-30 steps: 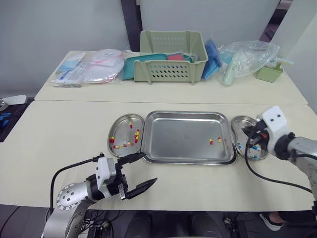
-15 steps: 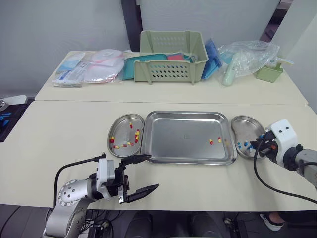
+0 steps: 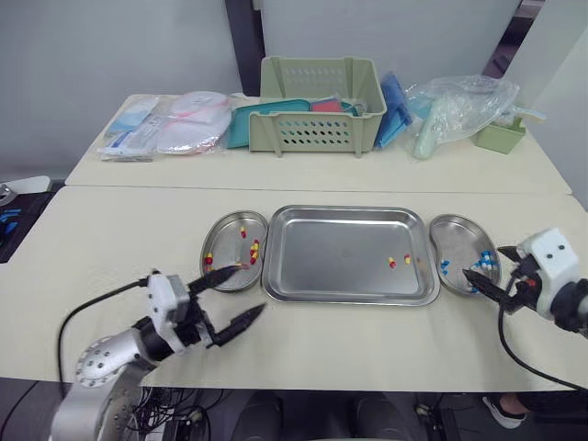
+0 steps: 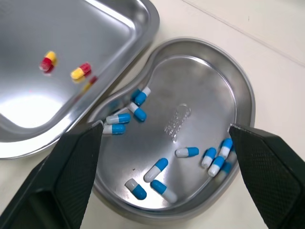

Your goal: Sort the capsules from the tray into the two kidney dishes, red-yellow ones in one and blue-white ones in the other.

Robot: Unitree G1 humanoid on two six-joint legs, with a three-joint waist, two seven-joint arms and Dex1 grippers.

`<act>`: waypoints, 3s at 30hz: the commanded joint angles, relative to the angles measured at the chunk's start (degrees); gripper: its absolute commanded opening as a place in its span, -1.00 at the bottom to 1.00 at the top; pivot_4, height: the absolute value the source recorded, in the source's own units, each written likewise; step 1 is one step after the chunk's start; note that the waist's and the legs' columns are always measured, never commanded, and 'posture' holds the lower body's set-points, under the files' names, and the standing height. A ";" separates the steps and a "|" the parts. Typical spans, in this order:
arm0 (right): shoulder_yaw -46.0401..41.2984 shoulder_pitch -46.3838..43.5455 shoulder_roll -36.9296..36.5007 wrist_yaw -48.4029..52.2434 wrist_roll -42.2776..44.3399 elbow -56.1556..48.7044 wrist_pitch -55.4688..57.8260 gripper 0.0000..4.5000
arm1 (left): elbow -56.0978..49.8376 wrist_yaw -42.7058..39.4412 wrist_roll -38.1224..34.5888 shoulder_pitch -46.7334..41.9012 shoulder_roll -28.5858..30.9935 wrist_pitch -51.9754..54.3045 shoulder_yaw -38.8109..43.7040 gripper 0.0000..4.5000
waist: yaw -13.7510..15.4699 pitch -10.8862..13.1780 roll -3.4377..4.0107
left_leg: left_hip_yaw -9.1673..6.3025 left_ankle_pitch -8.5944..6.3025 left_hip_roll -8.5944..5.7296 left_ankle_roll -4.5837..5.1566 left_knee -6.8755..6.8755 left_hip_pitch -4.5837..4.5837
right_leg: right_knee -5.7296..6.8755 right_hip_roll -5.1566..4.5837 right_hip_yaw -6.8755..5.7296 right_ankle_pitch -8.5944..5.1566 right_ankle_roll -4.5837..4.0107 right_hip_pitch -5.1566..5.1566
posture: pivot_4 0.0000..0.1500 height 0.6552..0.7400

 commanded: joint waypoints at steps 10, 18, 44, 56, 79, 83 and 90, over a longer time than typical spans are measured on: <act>-8.83 14.64 0.03 18.57 3.83 8.24 -23.03 0.99 | 22.68 5.26 9.37 7.59 5.92 -6.91 19.71 1.00 | -0.03 0.13 -0.20 | 0.01 0.00 0.00 0.00 -0.06 0.30 | -0.04 0.00 0.00 -0.02 -0.03 0.27 | 1.00 0.98; -8.36 20.94 4.26 17.76 3.58 7.87 -27.52 0.99 | 26.33 0.17 6.02 10.67 6.75 -4.02 21.46 1.00 | 0.02 0.14 -0.25 | 0.04 -0.01 0.02 -0.02 -0.08 0.29 | -0.07 -0.02 0.00 -0.02 -0.03 0.28 | 1.00 0.98; 5.92 21.71 13.82 5.11 2.18 -8.19 -26.05 0.99 | 23.43 -3.91 6.28 15.04 5.62 -6.09 21.54 1.00 | -0.02 0.07 -0.32 | 0.04 -0.01 0.05 -0.02 -0.09 0.32 | -0.04 -0.02 0.03 -0.02 -0.03 0.28 | 1.00 0.98; 7.22 22.55 14.31 4.88 0.57 -2.16 -31.44 0.99 | -6.73 -3.43 -3.06 4.96 9.60 7.54 8.01 1.00 | 0.57 -0.05 -0.47 | 0.00 -0.01 0.04 -0.03 -0.06 0.31 | -0.04 -0.04 -0.02 -0.02 -0.04 0.33 | 1.00 0.98; 9.13 26.12 18.37 -3.01 0.39 -7.35 -30.60 1.00 | 16.25 6.82 18.87 -45.13 -15.93 17.42 -41.53 0.35 | 0.21 -0.10 -0.18 | 0.00 0.00 -0.04 -0.02 0.04 0.29 | 0.02 0.01 0.01 -0.01 -0.02 0.31 | 1.00 0.98; 10.03 26.65 18.69 -4.24 -0.05 -8.80 -29.98 1.00 | 24.28 7.34 21.94 -48.57 -21.74 14.58 -42.52 0.35 | 0.08 -0.10 -0.18 | 0.01 0.00 -0.08 -0.02 0.06 0.27 | 0.01 0.00 0.02 0.00 0.00 0.31 | 1.00 0.98; 10.90 27.75 19.34 -6.06 -0.38 -10.58 -28.93 1.00 | 36.14 8.12 26.31 -53.55 -29.02 11.85 -43.42 0.35 | 0.12 -0.10 -0.17 | 0.01 0.00 -0.08 -0.02 0.06 0.27 | 0.01 0.00 0.02 0.00 0.01 0.30 | 1.00 0.98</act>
